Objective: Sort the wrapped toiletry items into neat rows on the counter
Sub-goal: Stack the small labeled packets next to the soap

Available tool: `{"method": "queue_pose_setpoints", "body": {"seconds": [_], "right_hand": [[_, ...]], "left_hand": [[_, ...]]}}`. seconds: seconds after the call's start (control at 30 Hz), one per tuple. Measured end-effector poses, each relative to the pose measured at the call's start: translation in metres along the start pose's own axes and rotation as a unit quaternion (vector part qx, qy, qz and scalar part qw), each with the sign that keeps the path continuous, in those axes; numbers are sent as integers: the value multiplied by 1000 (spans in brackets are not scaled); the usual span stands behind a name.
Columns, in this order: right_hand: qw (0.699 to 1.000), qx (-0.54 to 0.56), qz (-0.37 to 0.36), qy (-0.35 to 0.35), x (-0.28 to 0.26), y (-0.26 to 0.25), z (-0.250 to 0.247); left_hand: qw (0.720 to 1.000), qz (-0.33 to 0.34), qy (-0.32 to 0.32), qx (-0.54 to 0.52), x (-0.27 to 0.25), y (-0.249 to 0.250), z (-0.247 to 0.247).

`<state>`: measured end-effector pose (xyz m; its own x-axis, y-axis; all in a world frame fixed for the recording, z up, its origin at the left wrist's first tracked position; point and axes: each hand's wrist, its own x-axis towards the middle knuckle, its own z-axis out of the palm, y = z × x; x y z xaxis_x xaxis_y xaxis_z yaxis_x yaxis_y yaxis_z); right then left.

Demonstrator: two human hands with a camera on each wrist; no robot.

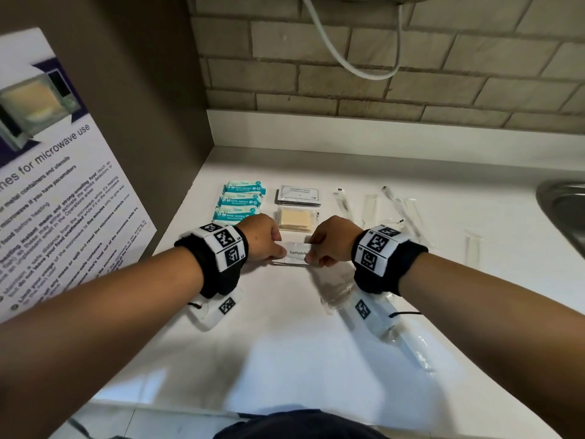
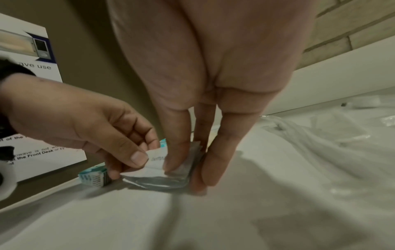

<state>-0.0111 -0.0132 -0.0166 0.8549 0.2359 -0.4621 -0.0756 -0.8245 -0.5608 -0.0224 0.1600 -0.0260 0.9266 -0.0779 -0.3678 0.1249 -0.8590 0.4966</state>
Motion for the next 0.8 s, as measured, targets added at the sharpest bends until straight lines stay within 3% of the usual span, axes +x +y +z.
{"method": "queue_pose_setpoints", "body": {"seconds": [0.27,0.6,0.8], "right_hand": [[1000,-24,-7,4,8,2,6],[985,-160,-62,-13,-3,-5,4],[964,-252,-85,-5,-1,-11,10]], "left_hand": [[995,13,15,98,5,4,2],[989,44,-26,135,1,3,-4],[970,84,-29,228,5,9,2]]}}
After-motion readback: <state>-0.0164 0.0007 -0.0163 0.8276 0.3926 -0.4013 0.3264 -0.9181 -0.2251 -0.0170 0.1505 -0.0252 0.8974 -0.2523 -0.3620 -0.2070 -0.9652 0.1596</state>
